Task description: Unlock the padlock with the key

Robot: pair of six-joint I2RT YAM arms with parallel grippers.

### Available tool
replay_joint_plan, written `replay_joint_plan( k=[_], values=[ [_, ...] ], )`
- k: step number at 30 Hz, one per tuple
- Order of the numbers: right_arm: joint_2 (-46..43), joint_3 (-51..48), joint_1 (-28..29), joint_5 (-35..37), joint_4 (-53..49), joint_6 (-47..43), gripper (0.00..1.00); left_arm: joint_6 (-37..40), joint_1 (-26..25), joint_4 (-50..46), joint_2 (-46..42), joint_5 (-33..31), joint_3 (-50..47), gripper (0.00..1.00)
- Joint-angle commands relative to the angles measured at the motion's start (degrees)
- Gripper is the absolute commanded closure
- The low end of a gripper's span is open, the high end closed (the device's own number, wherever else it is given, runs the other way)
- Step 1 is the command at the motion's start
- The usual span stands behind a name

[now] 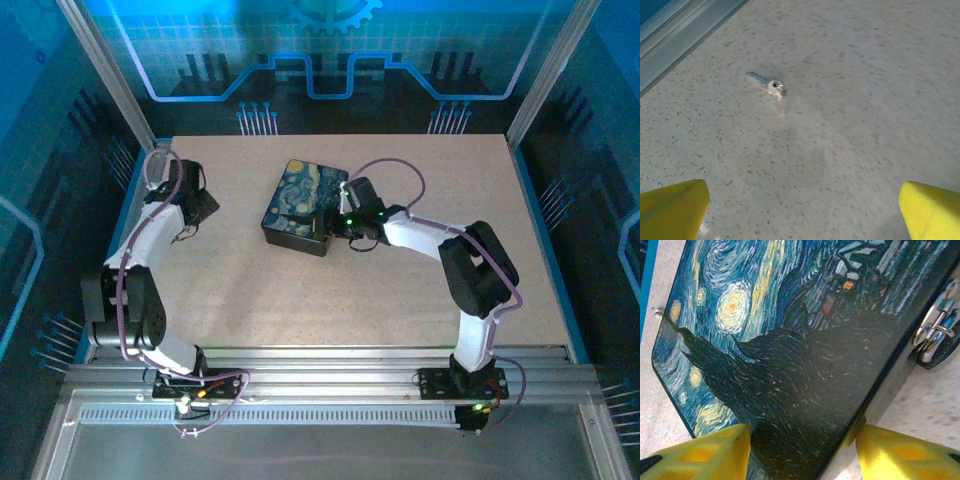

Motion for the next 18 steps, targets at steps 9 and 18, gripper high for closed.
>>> replay_joint_plan(
  k=[9, 18],
  values=[
    [-6.86, -0.30, 2.55, -1.09, -8.06, -3.53, 0.28, 0.61, 7.36, -0.15, 12.48, 1.98, 8.97, 0.19],
    [-12.28, -1.25, 0.10, -3.47, -12.34, -11.43, 0.31, 2.89, 9.80, 0.40, 22.88, 5.65, 16.21, 0.31]
  ],
)
